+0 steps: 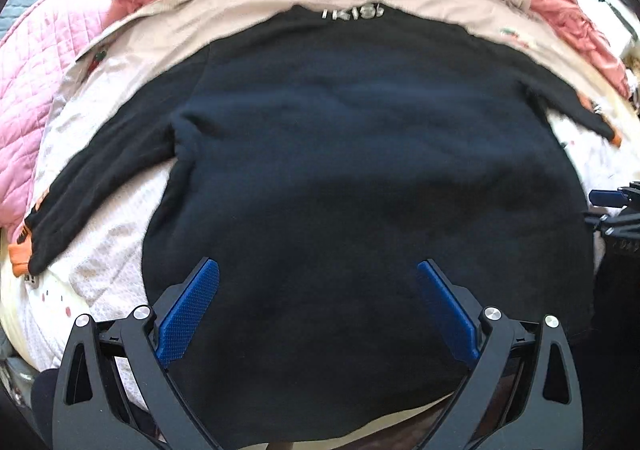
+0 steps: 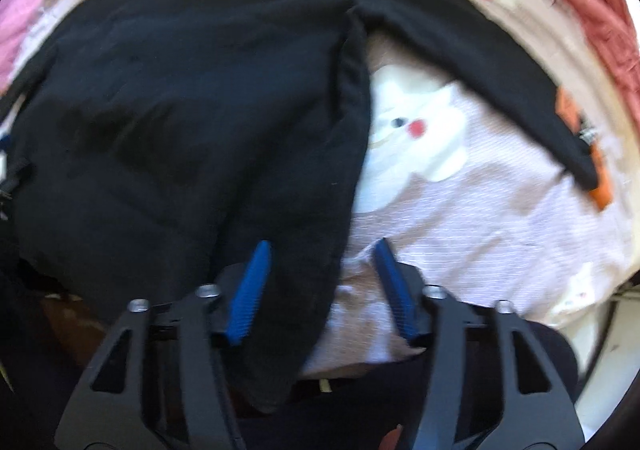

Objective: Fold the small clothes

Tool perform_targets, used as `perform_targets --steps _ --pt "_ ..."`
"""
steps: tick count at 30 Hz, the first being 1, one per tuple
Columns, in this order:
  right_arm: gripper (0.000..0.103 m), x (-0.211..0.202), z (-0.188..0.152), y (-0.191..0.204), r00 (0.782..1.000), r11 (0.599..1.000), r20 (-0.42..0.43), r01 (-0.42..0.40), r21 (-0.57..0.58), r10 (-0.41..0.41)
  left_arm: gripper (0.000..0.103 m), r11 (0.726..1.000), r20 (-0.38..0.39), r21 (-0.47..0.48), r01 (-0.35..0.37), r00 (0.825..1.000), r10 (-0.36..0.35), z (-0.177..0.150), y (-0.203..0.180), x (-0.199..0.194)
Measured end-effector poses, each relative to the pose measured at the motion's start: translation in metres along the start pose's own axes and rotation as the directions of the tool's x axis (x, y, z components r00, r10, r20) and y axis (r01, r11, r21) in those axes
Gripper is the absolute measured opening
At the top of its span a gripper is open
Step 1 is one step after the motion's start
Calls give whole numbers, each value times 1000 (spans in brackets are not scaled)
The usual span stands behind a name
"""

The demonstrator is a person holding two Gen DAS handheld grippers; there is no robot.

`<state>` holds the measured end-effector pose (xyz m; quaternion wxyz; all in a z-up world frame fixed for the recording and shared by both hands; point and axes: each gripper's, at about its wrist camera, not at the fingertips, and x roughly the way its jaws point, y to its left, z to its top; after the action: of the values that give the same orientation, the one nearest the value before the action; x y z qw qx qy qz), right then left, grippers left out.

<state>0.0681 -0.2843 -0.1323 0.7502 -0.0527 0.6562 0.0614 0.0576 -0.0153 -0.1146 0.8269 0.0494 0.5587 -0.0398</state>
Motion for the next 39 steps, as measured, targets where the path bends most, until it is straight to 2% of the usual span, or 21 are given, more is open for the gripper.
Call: perform_targets --steps 1,4,5,6,10,12,13,15,17,19,23,26,30,32,33,34,38,39 --pt "4 3 1 0 999 999 -19 -45 -4 45 98 1000 -12 0 -7 1000 7 -1 0 4" --pt "4 2 0 -5 998 998 -36 -52 -35 51 98 998 -63 -5 -55 996 55 -9 6 19" --pt "4 -1 -1 -11 999 999 -41 -30 -40 29 99 998 -72 -13 -61 996 60 -10 9 21" --pt "4 -3 -2 -15 999 999 -39 -12 -48 10 99 998 -81 -26 -61 995 59 -11 14 22" --pt "5 -1 -5 -31 997 999 -59 -43 7 43 99 997 -77 -71 -39 996 34 -15 30 21" --pt "11 -3 -4 -29 998 999 -61 -32 8 33 99 996 -71 -88 -23 997 16 -17 34 19" --pt "20 -6 -4 -29 998 1000 -56 -25 9 25 99 996 -67 -90 -17 998 10 -19 36 16" --pt "30 -20 -6 -28 1000 1000 -15 5 7 -5 98 996 -53 -92 -9 999 5 -20 36 8" --pt "31 -40 -9 -21 999 1000 38 -6 -13 7 98 994 -38 -109 4 999 -8 -22 38 -2" --pt "35 -52 -15 -8 998 998 47 -44 -55 47 98 993 -16 -113 23 1000 -25 -23 39 -12" --pt "39 -58 -26 34 995 965 -30 -104 -239 100 98 996 -28 -89 17 999 -20 -25 33 -15" --pt "39 -36 -32 55 988 947 -136 -113 -301 75 98 998 -76 -66 -12 997 7 -30 29 -5" --pt "38 -11 -35 61 972 930 -234 -64 -362 -25 99 996 -124 -77 -35 992 25 -28 33 10" --pt "28 2 -32 63 963 919 -251 -10 -394 -97 99 996 -122 -85 -27 992 16 -28 36 11" --pt "18 10 -33 65 955 907 -256 31 -420 -151 99 996 -119 -86 -27 993 17 -28 37 11" --pt "16 13 -34 65 948 898 -261 54 -436 -184 99 996 -117 -88 -25 993 15 -28 37 11" --pt "24 2 -30 63 956 917 -247 50 -395 -159 99 995 -106 -100 -17 994 6 -26 41 11" --pt "31 -7 -28 63 963 922 -224 54 -383 -149 99 995 -106 -103 -15 994 4 -26 42 11"
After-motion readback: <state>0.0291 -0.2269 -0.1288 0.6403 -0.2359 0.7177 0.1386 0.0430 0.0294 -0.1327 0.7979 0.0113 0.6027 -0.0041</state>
